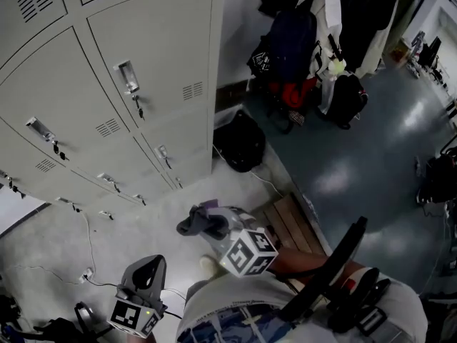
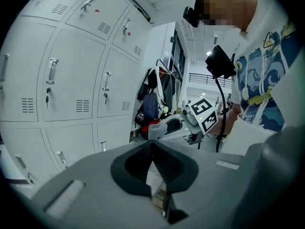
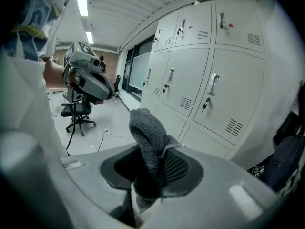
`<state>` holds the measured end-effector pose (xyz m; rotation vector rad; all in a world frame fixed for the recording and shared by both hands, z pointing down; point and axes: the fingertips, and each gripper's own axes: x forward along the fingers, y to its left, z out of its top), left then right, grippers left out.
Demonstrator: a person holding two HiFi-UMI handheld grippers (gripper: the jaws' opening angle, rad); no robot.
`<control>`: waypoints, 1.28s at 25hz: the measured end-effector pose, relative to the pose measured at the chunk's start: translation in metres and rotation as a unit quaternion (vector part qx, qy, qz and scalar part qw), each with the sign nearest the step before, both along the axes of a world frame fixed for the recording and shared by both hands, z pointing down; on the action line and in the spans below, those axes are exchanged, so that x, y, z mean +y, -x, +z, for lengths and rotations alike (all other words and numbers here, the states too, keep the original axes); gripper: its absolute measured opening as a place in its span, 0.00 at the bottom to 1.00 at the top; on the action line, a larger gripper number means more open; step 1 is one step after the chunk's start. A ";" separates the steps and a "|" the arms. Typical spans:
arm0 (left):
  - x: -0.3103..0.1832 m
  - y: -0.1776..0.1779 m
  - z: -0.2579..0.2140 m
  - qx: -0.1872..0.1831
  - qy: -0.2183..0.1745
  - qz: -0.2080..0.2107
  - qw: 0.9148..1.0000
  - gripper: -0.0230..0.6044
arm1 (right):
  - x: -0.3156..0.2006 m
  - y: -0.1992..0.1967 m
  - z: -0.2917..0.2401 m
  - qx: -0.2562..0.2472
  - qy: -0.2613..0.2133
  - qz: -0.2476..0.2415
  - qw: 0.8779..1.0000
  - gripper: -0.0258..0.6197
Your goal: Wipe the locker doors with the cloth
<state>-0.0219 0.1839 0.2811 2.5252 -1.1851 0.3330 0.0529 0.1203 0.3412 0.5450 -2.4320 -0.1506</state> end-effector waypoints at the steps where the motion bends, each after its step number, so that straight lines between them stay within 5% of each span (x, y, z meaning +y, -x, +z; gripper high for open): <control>1: -0.002 -0.005 -0.004 -0.001 0.001 -0.003 1.000 0.04 | 0.000 -0.004 -0.003 -0.004 0.002 -0.002 1.000 0.22; 10: 0.014 -0.020 -0.010 0.009 -0.003 0.017 1.000 0.04 | 0.022 -0.016 -0.014 -0.017 -0.014 0.009 1.000 0.22; 15: 0.036 0.003 0.005 0.000 -0.020 0.067 0.998 0.04 | 0.053 0.003 0.000 -0.022 -0.012 0.059 0.998 0.22; 32: 0.135 0.088 0.002 0.019 -0.014 0.127 0.992 0.04 | 0.158 0.099 -0.023 -0.017 -0.026 0.089 0.996 0.21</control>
